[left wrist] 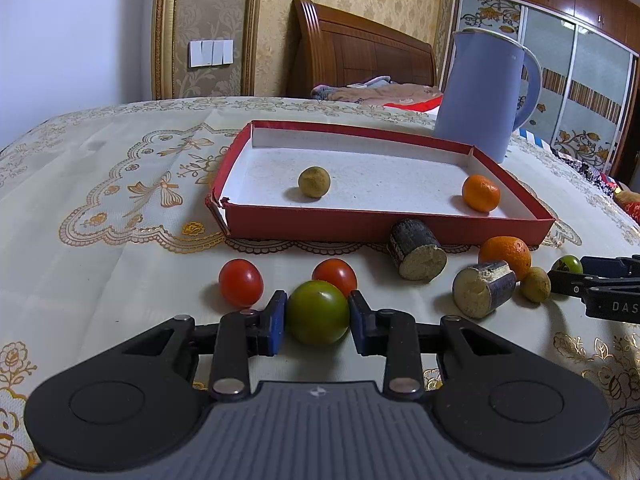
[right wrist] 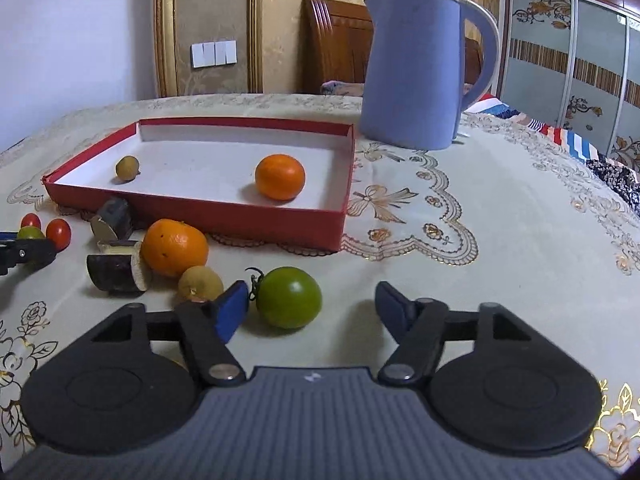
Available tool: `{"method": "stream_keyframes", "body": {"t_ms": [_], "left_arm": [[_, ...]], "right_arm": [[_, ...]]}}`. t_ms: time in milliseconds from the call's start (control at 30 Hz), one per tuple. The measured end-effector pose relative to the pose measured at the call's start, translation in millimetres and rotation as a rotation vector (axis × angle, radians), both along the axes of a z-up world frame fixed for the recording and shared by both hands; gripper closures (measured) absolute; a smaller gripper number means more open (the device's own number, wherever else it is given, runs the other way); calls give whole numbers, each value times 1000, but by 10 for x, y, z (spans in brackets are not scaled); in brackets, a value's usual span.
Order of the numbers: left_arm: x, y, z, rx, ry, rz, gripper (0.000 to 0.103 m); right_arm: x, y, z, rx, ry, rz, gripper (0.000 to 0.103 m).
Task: Organize fruits
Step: 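Close the right gripper on the stemmed green tomato while the left grips the green round fruit, then lift and carry the green tomato with the right gripper while the left carries its green fruit into the tray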
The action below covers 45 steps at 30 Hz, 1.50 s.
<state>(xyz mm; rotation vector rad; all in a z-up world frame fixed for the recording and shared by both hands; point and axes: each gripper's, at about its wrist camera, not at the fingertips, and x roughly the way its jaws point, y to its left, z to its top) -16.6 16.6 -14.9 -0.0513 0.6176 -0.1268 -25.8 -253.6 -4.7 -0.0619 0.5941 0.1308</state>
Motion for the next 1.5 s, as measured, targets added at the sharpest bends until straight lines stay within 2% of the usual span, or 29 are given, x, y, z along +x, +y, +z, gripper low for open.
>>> {"method": "stream_keyframes", "body": {"t_ms": [100,233,367,1133,1500], "left_arm": [[1,1,-1,-2,0,0,71],[0,-8,-4,0,0,-1,71],[0,-12,-4,2,0,-1,71],[7,0,-1,9,-1,-1,71],[-7,0,2,6,-5,2,71]], "right_arm": [[5,-6,2,13,4,14,53],[23,33,-3,-4,11,23,56],[22,52,-2,-1,12,43,70],[11,35,-4,3,3,25,71],[10,-46,7,37,-4,-3,71]]}}
